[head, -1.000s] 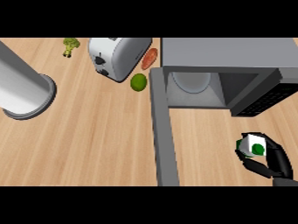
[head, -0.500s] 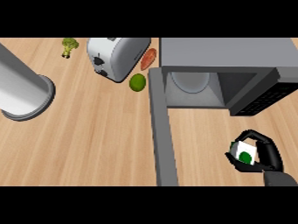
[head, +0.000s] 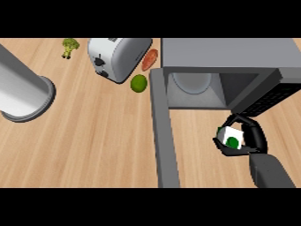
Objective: Pick up the milk, place it into the microwave and close the microwave
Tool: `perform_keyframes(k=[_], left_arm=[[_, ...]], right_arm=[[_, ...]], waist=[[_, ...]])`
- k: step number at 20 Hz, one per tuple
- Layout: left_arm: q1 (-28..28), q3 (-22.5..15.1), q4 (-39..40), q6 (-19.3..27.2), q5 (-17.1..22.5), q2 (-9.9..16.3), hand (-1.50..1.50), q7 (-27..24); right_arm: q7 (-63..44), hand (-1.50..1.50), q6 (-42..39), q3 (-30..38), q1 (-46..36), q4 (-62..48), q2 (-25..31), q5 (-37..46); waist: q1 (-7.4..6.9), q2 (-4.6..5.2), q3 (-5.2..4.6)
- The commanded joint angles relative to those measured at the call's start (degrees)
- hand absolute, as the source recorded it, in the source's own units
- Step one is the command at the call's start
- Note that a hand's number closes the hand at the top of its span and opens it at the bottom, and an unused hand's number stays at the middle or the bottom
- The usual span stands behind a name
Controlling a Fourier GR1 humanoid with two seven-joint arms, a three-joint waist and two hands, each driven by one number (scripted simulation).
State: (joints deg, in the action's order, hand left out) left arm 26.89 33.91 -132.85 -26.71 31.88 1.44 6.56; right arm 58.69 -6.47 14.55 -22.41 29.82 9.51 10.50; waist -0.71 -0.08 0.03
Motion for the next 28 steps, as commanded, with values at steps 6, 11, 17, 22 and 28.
perform_keyframes(k=[6, 11, 17, 22, 28], left_arm=[[2.3, 1.9, -2.5, -1.6, 1.9, -1.4, -1.5, 0.3], [-1.2, 3.3, -1.8, 0.9, 3.9, 2.6, -1.5, 3.4], [-3.1, 5.5, 0.9, 1.1, 6.0, 3.4, -1.5, 4.4], [-1.7, 5.3, 3.3, -3.2, 4.9, 2.0, -1.5, 1.9], [-2.8, 6.1, 2.9, -3.3, 4.9, 2.5, -1.5, 2.2]], right_arm=[[-9.4, 1.5, -0.4, -5.3, 2.3, 18.8, -5.2, -1.4], [-19.6, 1.5, 5.5, -9.6, 3.7, 29.3, -9.3, -0.4], [-27.5, 1.5, 8.2, -9.3, -3.2, 31.7, -8.3, 0.2], [-29.3, 1.5, 14.5, -7.8, -14.8, 19.2, -5.3, 5.1], [-28.8, 1.5, 21.8, -6.5, -25.2, 4.8, -5.9, 9.0]], waist=[[0.77, -0.3, -0.1], [0.75, -0.17, -0.06], [0.43, 0.0, -0.03], [-0.65, 0.34, -0.02], [-1.4, 0.63, 0.02]])
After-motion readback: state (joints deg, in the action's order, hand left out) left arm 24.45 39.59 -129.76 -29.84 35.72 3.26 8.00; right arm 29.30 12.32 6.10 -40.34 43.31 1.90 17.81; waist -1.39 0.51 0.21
